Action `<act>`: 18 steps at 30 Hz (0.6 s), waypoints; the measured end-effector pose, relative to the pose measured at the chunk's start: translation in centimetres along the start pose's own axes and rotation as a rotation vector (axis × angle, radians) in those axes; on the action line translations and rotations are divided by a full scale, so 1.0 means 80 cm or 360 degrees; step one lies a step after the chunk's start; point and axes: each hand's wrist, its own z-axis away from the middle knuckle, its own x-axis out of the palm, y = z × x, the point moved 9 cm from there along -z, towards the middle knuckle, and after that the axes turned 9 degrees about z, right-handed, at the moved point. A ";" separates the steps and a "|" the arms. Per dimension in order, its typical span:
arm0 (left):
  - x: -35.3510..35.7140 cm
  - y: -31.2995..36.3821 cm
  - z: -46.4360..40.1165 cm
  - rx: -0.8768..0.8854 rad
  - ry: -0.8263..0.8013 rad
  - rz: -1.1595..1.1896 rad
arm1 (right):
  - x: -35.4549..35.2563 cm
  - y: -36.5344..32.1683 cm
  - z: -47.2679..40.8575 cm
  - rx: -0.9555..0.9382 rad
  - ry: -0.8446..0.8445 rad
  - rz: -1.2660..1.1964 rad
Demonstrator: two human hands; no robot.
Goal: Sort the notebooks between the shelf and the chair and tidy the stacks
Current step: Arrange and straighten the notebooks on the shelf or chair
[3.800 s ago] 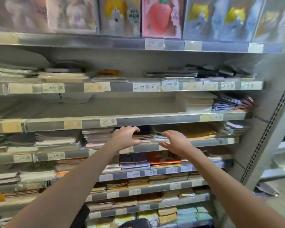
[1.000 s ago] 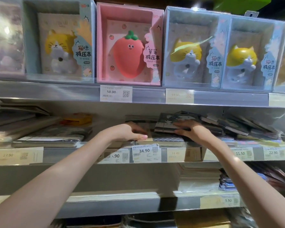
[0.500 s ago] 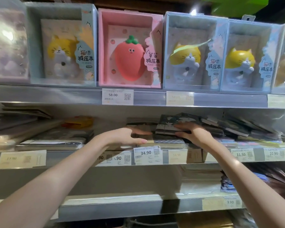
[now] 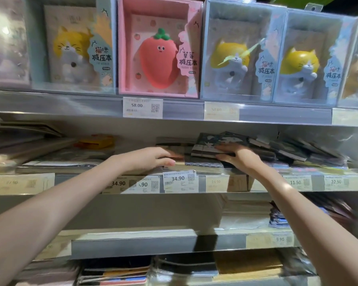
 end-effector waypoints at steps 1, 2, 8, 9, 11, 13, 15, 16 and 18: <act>-0.001 0.003 0.001 0.0060 0.0050 -0.0036 | 0.000 0.000 0.002 0.0013 0.0002 -0.0009; -0.002 0.008 0.001 0.0123 0.0111 -0.0073 | -0.001 0.001 0.002 0.0017 0.0020 -0.0022; -0.052 0.002 -0.004 0.0097 0.0530 0.0144 | -0.024 -0.003 -0.002 0.0022 0.0067 -0.0263; -0.063 -0.005 -0.005 0.0075 0.0550 0.0298 | -0.032 -0.005 -0.001 0.0004 0.0073 -0.0337; -0.074 -0.017 -0.001 0.0086 0.0550 0.0464 | -0.037 -0.004 0.000 -0.0035 0.0060 -0.0404; -0.081 -0.025 0.020 0.0142 0.0591 0.0400 | -0.033 0.001 0.005 -0.0022 0.0013 -0.0333; -0.089 -0.027 0.056 0.0266 0.0704 0.0199 | -0.033 0.002 0.012 -0.0005 0.0021 -0.0210; -0.092 -0.029 0.076 0.0326 0.0728 0.0171 | -0.035 0.000 0.016 -0.0014 0.0036 -0.0152; -0.092 -0.041 0.108 0.0376 0.0706 0.0096 | -0.043 -0.016 0.027 -0.0057 0.0048 -0.0114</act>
